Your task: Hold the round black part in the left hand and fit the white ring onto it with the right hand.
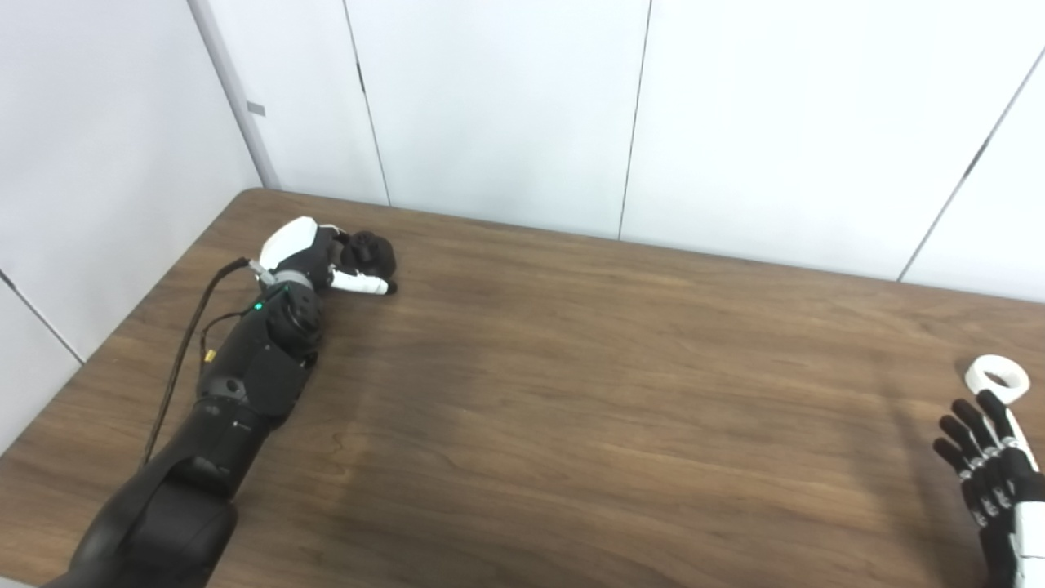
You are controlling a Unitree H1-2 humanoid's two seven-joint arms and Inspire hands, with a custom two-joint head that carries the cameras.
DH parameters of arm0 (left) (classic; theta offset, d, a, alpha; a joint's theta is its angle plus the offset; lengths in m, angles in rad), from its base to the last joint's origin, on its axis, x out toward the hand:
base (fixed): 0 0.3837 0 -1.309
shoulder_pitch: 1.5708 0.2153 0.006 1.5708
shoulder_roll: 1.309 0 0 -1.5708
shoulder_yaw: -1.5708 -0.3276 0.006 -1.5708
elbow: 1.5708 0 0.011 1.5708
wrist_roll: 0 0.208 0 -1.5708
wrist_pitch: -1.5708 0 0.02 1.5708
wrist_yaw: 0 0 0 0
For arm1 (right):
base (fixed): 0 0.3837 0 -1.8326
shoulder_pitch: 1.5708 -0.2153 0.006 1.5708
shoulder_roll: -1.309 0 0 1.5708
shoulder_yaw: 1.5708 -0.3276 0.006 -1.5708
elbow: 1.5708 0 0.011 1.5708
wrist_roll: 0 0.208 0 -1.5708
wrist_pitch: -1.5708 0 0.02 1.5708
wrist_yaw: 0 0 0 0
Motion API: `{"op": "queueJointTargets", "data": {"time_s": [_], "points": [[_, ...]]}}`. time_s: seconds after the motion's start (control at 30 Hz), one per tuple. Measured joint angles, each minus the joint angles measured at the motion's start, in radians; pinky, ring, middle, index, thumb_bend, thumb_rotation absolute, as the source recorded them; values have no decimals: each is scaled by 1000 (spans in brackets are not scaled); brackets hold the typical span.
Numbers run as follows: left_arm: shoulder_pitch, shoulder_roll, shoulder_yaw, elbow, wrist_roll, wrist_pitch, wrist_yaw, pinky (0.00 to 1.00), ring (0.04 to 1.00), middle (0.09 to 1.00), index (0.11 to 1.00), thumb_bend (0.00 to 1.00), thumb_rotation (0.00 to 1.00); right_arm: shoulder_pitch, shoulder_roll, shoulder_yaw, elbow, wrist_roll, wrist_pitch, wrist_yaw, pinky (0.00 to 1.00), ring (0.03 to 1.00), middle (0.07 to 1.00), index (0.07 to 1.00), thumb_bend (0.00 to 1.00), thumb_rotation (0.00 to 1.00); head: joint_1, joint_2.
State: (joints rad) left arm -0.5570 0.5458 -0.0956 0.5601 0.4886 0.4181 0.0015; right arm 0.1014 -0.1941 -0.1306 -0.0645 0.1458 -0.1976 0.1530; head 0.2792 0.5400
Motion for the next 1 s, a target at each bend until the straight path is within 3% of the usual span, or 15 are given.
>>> {"op": "queueJointTargets", "data": {"time_s": [0.3, 0.5, 0.53, 0.63, 1.0], "points": [[-9, -3, -4, 14, 0, 0, 4, 1000, 1000, 928, 775, 934, 280, 1, 0, 0, -2, -2, 0, 0, 902, 923, 933, 953, 580, 1000, 0, 5], [-9, -3, 1, 16, 0, -2, 25, 1000, 975, 881, 650, 863, 202, 5, 0, 0, -6, -2, 0, -1, 904, 920, 933, 952, 571, 1000, 0, 6], [-9, -3, 4, 16, -2, -8, 31, 1000, 965, 850, 553, 664, 118, 6, 0, -1, -6, -2, 0, -1, 903, 920, 932, 951, 569, 1000, 2, 8], [-8, -3, 19, 20, -13, -37, 47, 1000, 941, 812, 492, 542, 59, 8, 0, -3, -7, -2, 0, -1, 909, 922, 931, 952, 573, 998, 3, 9], [5, 9, -28, 3, 17, -74, 62, 1000, 896, 744, 484, 521, 44, 11, 0, -4, -8, -2, 0, -1, 900, 923, 932, 957, 579, 1000, 8, 11]]}}
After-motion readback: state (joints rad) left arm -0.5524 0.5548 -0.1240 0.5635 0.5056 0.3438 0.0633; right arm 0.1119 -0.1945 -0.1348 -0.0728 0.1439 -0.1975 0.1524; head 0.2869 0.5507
